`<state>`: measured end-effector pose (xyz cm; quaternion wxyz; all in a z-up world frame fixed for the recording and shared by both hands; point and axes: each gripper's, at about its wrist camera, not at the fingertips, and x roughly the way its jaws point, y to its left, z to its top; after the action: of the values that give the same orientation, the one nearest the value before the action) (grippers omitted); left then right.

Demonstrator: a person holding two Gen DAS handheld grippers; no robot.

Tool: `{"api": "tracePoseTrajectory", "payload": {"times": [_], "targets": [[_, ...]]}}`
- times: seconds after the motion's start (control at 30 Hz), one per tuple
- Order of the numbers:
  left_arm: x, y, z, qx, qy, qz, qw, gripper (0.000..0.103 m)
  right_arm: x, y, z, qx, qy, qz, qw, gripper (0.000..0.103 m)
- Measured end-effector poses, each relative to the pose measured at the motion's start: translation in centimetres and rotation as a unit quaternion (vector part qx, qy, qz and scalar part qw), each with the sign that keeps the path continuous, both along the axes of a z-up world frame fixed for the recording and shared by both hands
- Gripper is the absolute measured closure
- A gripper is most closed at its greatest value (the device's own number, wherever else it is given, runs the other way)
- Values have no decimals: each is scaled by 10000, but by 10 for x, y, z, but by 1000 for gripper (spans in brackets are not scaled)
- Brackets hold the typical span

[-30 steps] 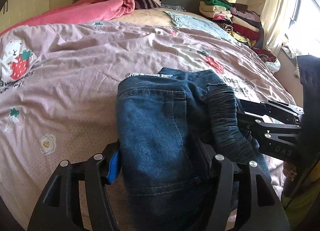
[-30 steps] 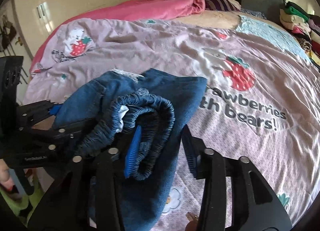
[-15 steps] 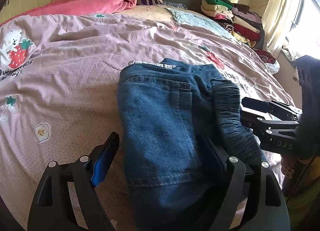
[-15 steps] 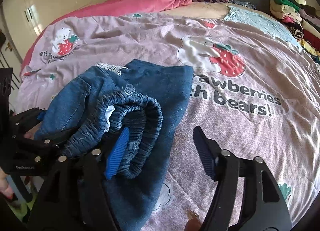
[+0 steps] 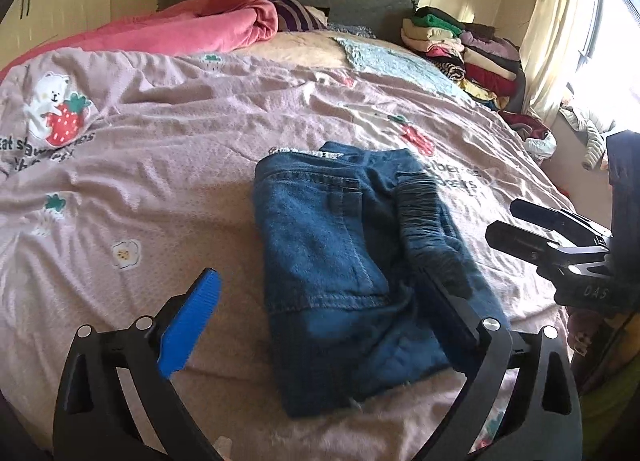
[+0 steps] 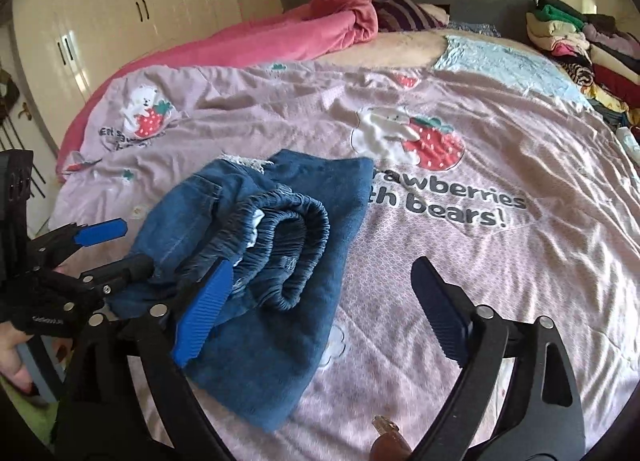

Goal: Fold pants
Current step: 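Release the folded pants and withdraw both grippers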

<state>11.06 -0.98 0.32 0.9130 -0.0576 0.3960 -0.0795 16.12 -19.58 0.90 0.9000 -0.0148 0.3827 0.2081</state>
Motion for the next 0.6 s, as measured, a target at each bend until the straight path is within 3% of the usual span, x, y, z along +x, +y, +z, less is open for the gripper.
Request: {"api": "tracePoseTrajectory", "payload": {"times": [0.23,0.6], "targets": [[-24,-2,17,101,-158,25,9998,5,-29,-4,21,-103,-387,-39,9992,10],[-64,-2,39,277,-482,39,9984,5,-68,-5,42,-190,-837,-27,9963,9]]}}
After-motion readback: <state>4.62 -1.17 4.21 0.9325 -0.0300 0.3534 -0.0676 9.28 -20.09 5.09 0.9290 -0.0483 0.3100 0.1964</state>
